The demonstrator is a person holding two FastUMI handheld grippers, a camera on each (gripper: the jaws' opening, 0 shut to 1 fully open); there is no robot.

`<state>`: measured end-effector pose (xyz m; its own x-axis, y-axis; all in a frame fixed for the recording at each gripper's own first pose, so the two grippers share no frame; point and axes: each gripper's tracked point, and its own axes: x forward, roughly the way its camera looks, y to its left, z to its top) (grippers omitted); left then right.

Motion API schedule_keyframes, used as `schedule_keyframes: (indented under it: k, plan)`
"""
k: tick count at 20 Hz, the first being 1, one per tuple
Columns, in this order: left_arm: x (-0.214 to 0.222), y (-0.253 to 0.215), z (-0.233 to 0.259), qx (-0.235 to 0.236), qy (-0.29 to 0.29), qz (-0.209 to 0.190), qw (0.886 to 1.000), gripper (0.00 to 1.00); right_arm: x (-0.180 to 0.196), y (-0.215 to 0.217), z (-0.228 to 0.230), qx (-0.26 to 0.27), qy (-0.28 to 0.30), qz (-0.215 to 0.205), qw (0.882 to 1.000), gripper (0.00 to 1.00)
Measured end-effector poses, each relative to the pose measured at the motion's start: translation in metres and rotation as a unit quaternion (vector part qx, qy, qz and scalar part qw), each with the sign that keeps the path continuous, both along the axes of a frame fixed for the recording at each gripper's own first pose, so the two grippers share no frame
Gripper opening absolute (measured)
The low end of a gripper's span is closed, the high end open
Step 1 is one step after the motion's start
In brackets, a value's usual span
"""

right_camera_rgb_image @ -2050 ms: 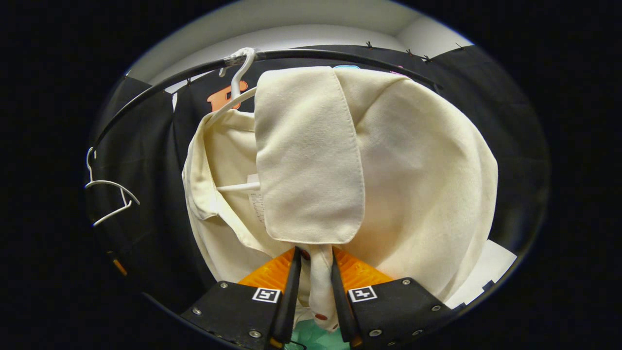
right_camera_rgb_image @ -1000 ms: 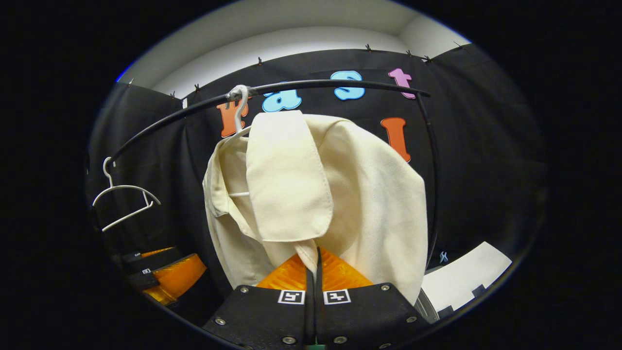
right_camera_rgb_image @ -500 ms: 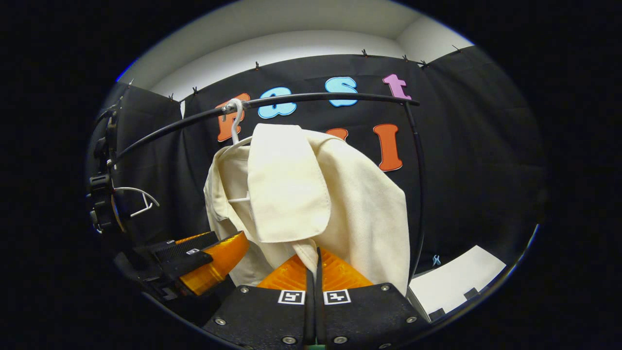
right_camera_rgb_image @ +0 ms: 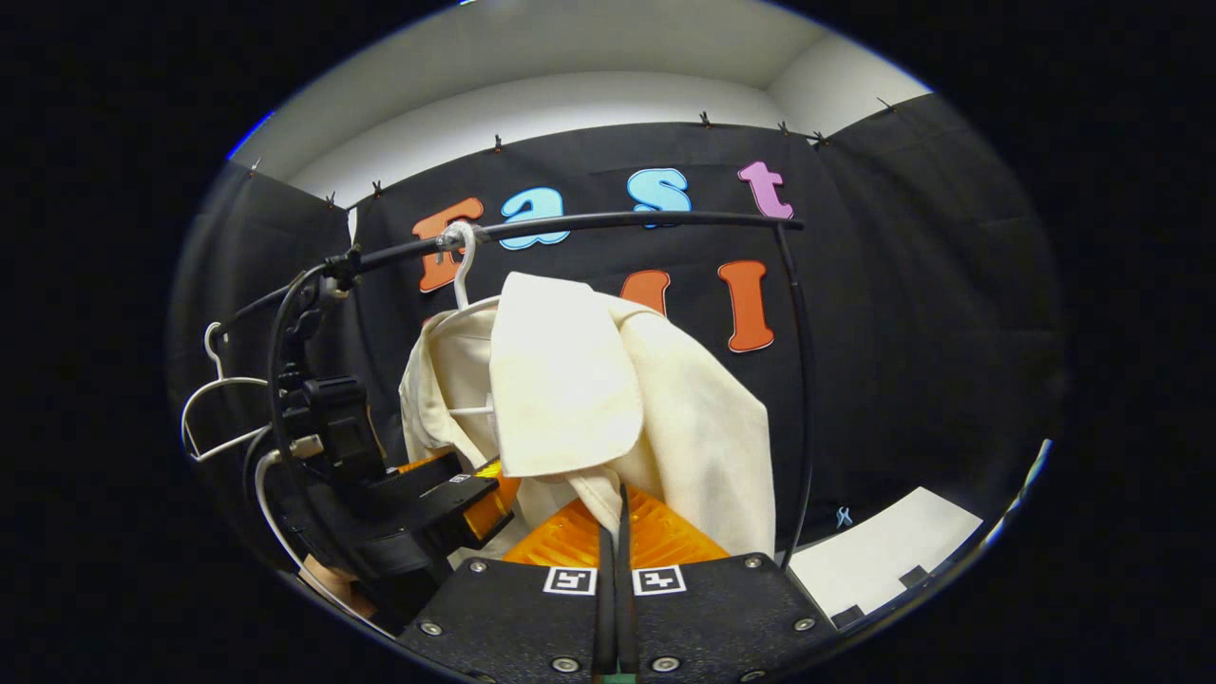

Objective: Grasp the clothes on the hanger with both hands and then place them into the laundry hamper below.

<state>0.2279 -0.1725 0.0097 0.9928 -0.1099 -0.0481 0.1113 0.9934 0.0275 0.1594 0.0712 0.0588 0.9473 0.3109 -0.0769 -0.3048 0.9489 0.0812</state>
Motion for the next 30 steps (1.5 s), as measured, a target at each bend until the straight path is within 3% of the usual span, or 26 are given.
schedule_keyframes:
  k: [1,4,5,8,9,10,11,12,14,19,30]
  plan:
    - [0.0,0.0,0.0,-0.003,0.0,-0.004,1.0,0.95,-0.001,-0.001,0.003,0.001,-0.003,-0.001,1.0,0.0]
    - [-0.001,0.004,-0.003,-0.004,0.002,-0.005,1.0,0.77,-0.001,0.0,0.008,0.004,-0.007,-0.003,1.0,0.0]
    - [-0.002,0.009,-0.004,-0.003,0.003,-0.001,1.0,0.58,-0.001,0.001,0.008,0.004,-0.009,-0.004,1.0,0.0]
    - [0.0,0.025,-0.01,0.003,0.016,0.026,1.0,0.3,-0.003,0.004,0.01,0.001,-0.011,-0.004,1.0,0.0]
    - [0.0,0.034,-0.013,0.008,0.029,0.045,0.999,0.17,-0.003,0.005,0.011,0.001,-0.013,-0.003,1.0,0.0]
    - [-0.003,0.043,-0.019,0.02,0.05,0.06,0.997,0.11,-0.003,0.006,0.013,0.002,-0.014,-0.003,1.0,0.0]
    - [-0.007,0.043,-0.016,0.015,0.052,0.05,0.997,0.07,-0.004,0.006,0.015,0.003,-0.017,-0.002,1.0,0.0]
    - [-0.011,0.035,-0.011,-0.011,0.05,0.02,0.998,0.07,-0.005,0.007,0.02,0.005,-0.022,-0.001,1.0,0.0]
    - [-0.022,0.043,-0.001,-0.034,0.048,0.012,0.998,0.07,-0.004,0.007,0.03,0.005,-0.034,-0.003,0.999,0.0]
    - [-0.043,0.083,0.03,-0.016,0.035,0.018,0.999,0.07,-0.004,0.003,0.039,0.002,-0.04,-0.004,0.999,0.0]
    - [-0.06,0.151,0.088,-0.045,0.009,0.051,0.998,0.07,0.002,-0.002,0.076,-0.009,-0.072,-0.015,0.997,0.0]
